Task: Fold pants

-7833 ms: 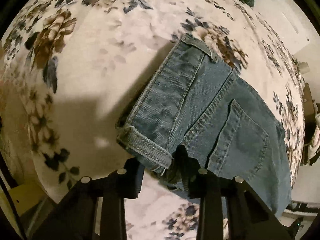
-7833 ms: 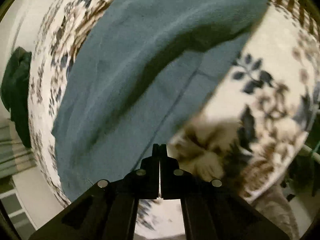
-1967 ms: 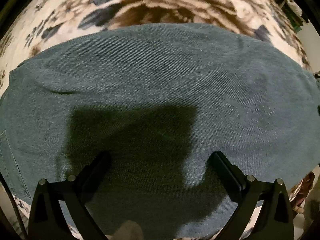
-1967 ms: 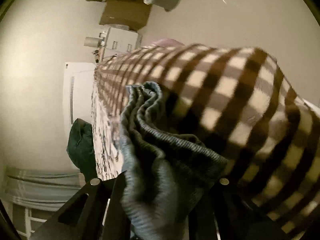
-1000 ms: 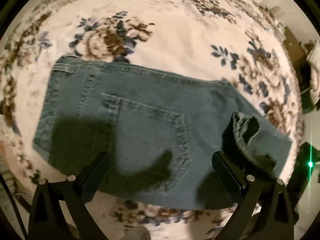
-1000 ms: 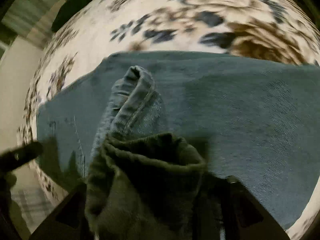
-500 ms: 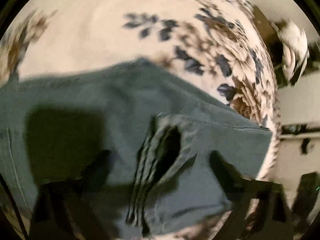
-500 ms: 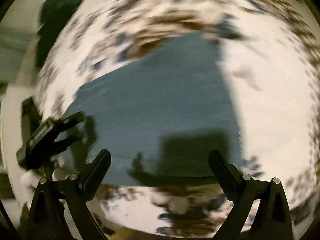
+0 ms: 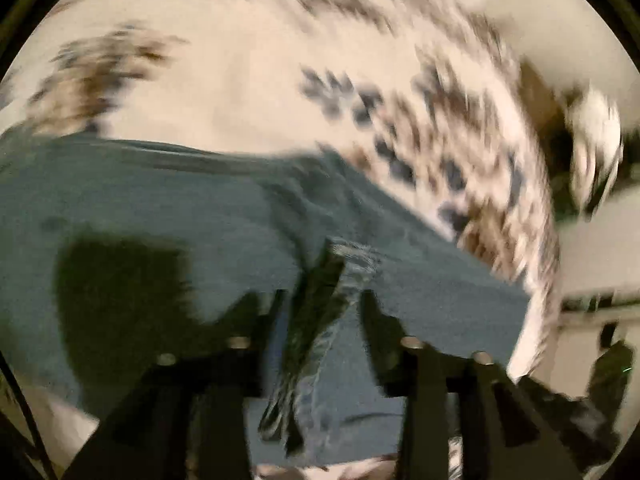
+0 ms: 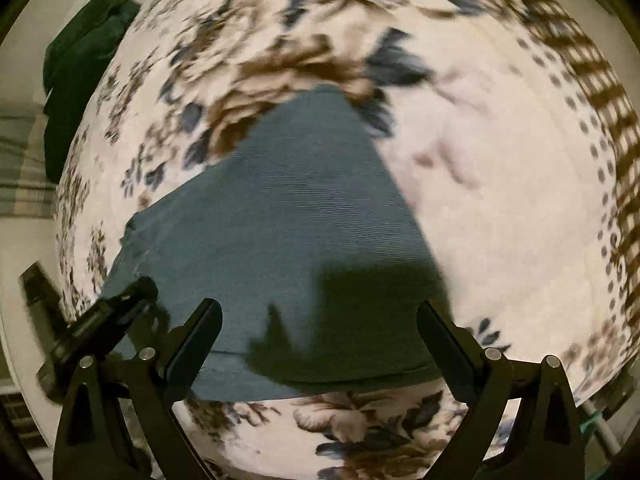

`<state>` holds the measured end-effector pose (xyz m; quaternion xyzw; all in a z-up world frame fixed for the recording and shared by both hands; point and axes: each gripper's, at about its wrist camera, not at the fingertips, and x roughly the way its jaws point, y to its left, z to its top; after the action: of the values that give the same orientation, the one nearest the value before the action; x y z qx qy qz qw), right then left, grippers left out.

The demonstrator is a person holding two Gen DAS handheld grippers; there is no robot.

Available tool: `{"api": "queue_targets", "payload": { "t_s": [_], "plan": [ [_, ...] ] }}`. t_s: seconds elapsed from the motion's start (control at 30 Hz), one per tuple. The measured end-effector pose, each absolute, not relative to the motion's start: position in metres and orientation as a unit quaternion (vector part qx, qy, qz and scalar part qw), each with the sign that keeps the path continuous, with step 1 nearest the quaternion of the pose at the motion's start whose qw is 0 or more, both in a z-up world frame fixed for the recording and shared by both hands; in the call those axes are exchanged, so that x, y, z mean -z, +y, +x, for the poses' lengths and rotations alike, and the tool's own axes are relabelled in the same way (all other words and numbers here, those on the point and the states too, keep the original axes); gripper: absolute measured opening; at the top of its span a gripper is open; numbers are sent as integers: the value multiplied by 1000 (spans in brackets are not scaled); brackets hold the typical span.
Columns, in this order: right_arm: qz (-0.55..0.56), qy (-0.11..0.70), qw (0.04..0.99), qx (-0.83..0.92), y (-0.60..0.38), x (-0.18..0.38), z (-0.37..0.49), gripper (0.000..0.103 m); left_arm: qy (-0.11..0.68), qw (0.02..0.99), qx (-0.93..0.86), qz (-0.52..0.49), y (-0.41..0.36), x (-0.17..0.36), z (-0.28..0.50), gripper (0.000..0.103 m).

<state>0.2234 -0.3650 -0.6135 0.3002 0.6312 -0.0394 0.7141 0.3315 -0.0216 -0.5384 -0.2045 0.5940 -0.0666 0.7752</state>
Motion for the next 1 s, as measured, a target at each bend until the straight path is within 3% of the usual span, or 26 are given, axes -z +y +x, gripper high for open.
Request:
{"api": "queue_targets", "payload": {
  "t_s": [0.03,0.27,0.4,0.47,0.5,0.53,0.57,0.63,0.7,0.9,0.97,1.0],
  "plan": [
    [294,632,716,33,-359,611,226,100,578,780,43,-236,1,528,318,100],
    [255,656,710,-20,-296,608,256,100,510,749,-117,-408,141,531,242,103],
    [243,665,705,-44,-261,611,271,100,463,696,-212,-506,214,573,205,103],
    [229,672,702,-58,-242,617,277,100,453,681,-219,-532,234,601,206,100],
    [222,675,701,-59,-236,619,278,100,447,681,-215,-538,237,608,210,90],
    [213,679,700,-60,-229,621,279,100,440,688,-211,-537,240,613,215,63],
    [206,682,699,-61,-223,624,279,100,438,701,-215,-520,238,612,223,61],
    [203,686,696,-60,-216,629,278,100,433,734,-218,-476,229,597,231,41],
    [197,690,694,-55,-210,633,276,100,429,756,-225,-441,218,579,230,33],
    [180,699,689,-64,-198,640,272,100,403,799,-205,-398,194,544,220,27],
    [184,699,688,-70,-198,642,273,100,404,783,-197,-431,201,559,231,34],
    [184,699,687,-72,-199,644,274,100,404,770,-201,-451,210,570,236,43]
  ]
}}
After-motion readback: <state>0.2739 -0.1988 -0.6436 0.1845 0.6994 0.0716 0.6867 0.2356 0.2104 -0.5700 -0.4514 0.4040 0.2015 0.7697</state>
